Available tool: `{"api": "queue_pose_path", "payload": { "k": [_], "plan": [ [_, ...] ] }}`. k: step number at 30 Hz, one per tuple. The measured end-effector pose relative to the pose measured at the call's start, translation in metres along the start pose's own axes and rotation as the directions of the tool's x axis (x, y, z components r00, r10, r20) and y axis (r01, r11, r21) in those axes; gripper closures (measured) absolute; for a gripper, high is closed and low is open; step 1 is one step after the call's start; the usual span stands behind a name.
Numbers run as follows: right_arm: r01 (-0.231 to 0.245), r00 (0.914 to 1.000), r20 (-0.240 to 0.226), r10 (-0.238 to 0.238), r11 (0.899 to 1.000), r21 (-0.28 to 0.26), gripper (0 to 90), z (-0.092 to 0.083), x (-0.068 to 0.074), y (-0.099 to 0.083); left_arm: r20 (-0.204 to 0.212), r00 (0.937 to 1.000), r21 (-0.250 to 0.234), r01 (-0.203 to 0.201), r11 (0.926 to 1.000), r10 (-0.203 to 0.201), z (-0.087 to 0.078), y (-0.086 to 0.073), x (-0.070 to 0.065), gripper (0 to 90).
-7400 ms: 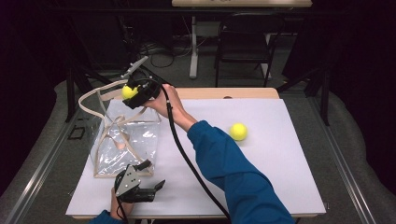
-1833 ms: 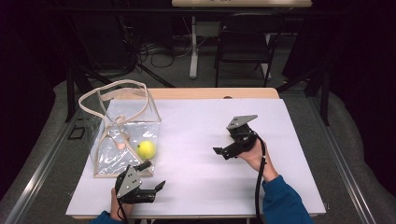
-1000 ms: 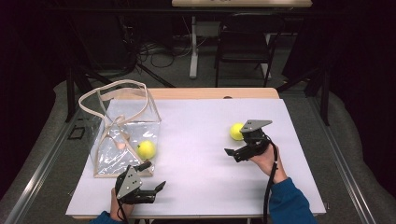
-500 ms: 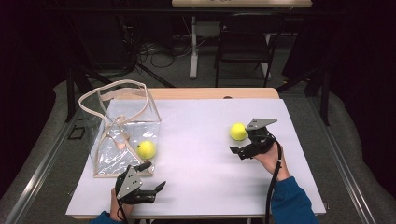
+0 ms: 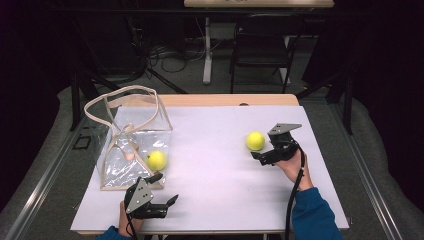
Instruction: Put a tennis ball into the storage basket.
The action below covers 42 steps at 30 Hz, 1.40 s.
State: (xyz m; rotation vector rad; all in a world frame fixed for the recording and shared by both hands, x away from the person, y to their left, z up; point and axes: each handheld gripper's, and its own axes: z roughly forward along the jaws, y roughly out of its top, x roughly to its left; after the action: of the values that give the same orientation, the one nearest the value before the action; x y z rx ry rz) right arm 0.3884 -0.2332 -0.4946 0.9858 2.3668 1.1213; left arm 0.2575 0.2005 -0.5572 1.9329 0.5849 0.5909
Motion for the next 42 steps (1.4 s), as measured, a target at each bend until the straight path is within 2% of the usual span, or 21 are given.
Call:
{"api": "queue_pose_path", "payload": {
  "k": [2,3,9,13,19,25,31,32,39,40,42],
  "plan": [
    [0.000,1.0000,0.000,0.000,1.000,0.000,0.0,0.000,0.000,0.000,0.000,1.0000,0.007,-0.010,0.9999,0.010,0.003,0.001,-0.002,15.9],
    [-0.025,0.9994,0.025,0.025,1.000,0.003,0.0,0.002,-0.012,-0.003,0.002,1.0000,0.009,-0.008,0.9999,0.008,0.003,0.001,-0.003,15.9],
    [-0.049,0.9982,0.035,0.049,0.999,-0.010,0.0,0.002,-0.023,0.000,0.004,1.0000,0.015,-0.005,0.9999,0.005,0.006,0.001,-0.003,15.9],
    [-0.061,0.9971,0.047,0.059,0.998,0.028,0.0,0.008,-0.028,0.002,0.002,1.0000,0.014,-0.003,0.9999,0.003,0.006,0.001,-0.003,15.9],
    [-0.052,0.9974,0.055,0.048,0.996,0.077,0.0,0.019,-0.030,0.003,0.004,1.0000,0.011,-0.002,0.9999,0.002,0.006,0.002,-0.003,15.9],
    [-0.050,0.9975,0.055,0.045,0.995,0.092,0.0,0.030,-0.031,0.005,0.000,1.0000,0.007,0.000,1.0000,0.000,0.005,0.001,-0.003,15.9],
    [-0.066,0.9969,0.048,0.062,0.994,0.092,0.0,0.036,-0.035,0.010,-0.002,1.0000,0.004,-0.001,1.0000,0.001,0.004,0.002,-0.003,15.9],
    [-0.070,0.9966,0.052,0.064,0.990,0.120,0.0,0.048,-0.038,0.013,-0.002,1.0000,0.004,-0.001,1.0000,0.001,0.004,0.002,-0.003,15.9],
    [-0.070,0.9966,0.052,0.064,0.990,0.120,0.0,0.048,-0.038,0.013,-0.001,1.0000,0.005,0.001,1.0000,-0.001,0.005,0.002,-0.003,15.9],
    [-0.065,0.9968,0.054,0.058,0.988,0.141,0.0,0.054,-0.037,0.013,-0.001,1.0000,0.005,0.000,1.0000,0.000,0.005,0.002,-0.003,15.9],
    [-0.063,0.9968,0.057,0.055,0.988,0.142,0.0,0.056,-0.038,0.014,0.002,1.0000,0.004,0.001,1.0000,-0.001,0.005,0.002,-0.003,15.9]
  ]
}}
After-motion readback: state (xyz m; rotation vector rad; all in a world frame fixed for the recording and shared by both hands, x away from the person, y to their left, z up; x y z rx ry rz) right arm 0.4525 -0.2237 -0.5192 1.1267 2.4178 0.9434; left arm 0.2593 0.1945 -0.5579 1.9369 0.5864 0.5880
